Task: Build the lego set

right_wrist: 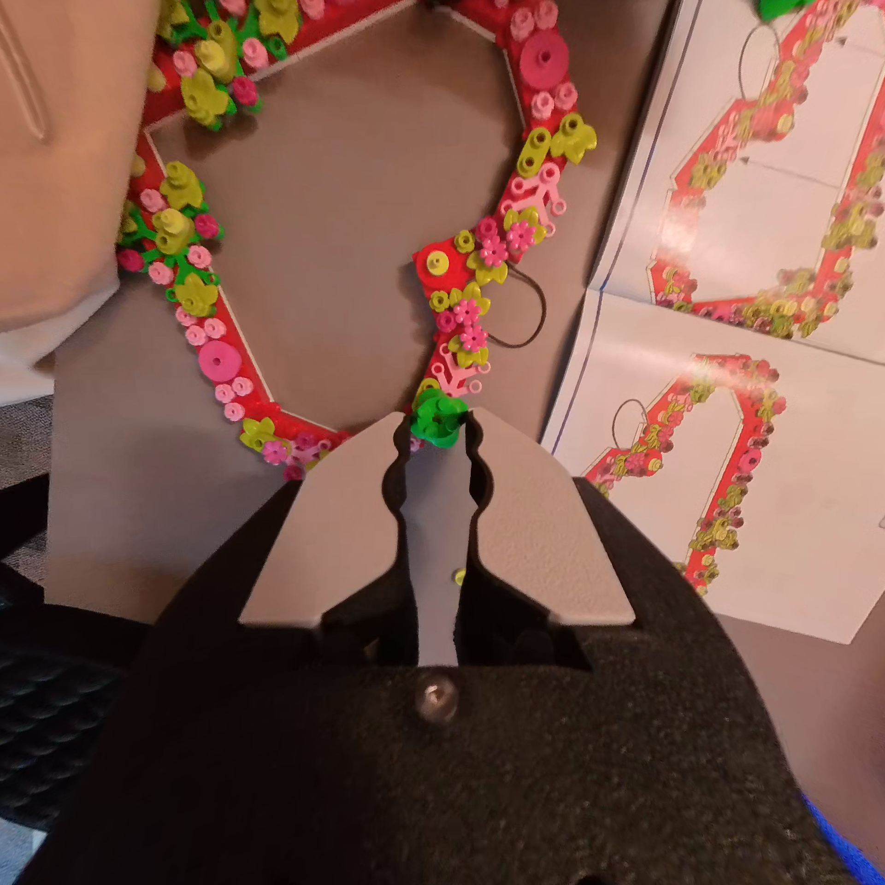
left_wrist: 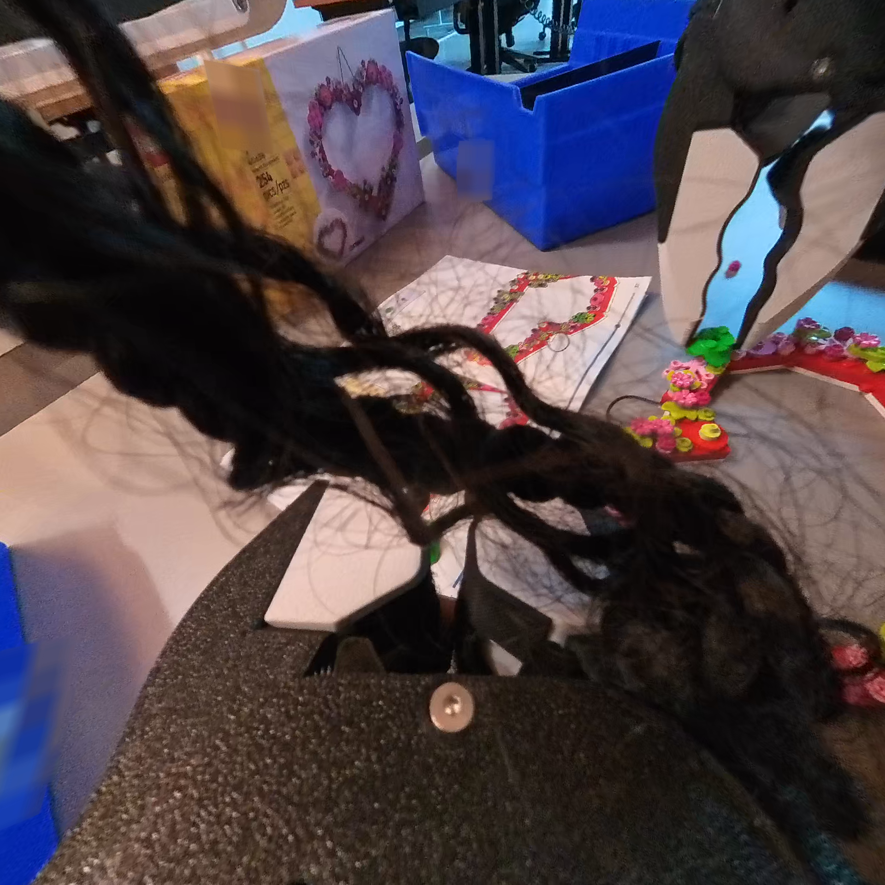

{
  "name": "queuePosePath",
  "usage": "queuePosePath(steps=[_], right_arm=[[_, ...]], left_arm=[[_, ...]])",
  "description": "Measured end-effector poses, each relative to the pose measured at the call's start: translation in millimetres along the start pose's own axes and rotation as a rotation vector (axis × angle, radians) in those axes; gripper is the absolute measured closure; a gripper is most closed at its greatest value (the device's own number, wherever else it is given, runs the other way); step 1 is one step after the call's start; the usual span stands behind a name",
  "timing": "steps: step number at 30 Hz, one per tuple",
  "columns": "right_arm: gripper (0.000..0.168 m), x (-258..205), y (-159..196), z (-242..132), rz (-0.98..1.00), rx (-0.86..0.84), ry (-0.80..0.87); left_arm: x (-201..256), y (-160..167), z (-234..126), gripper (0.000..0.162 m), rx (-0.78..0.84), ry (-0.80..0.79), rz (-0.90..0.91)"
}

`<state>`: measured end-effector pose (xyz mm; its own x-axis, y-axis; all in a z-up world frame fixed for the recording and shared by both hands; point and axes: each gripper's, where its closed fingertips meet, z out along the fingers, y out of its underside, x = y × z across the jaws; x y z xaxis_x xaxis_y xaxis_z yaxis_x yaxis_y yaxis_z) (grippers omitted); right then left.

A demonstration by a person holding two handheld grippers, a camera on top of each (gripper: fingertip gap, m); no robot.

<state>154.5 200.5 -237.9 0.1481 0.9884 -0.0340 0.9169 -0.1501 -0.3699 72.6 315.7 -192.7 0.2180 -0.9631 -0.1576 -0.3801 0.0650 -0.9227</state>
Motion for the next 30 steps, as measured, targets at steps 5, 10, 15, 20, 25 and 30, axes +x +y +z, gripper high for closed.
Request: queuePosePath(steps=[5,10,15,20,25,30], right_arm=[[0.146,-1.1,1.4,1.2,0.048,0.038,0.005],[0.146,-3.0,1.9,0.6,0.101,0.066,0.032],[0.146,-6.1,-2.3,-2.6,0.178,0.112,0.070],[0.146,-6.0,1.3,1.1,0.199,0.115,0.086],[0.146,-6.1,-1.4,-0.4,0.212,0.127,0.088],[0.146,-4.6,-0.1,2.2,0.219,0.118,0.087]], left_arm=[[-0.1,-0.4,0.0,0.072,0.001,-0.001,0.000],[-0.5,-0.4,-0.5,0.072,0.002,-0.003,0.002],[0.0,0.7,0.5,0.072,-0.004,-0.003,0.005],[0.3,1.4,0.7,0.153,-0.012,-0.003,0.018],[0.3,2.2,1.2,0.153,-0.015,-0.007,0.019],[1.0,3.2,2.0,0.153,-0.024,-0.005,0.029]])
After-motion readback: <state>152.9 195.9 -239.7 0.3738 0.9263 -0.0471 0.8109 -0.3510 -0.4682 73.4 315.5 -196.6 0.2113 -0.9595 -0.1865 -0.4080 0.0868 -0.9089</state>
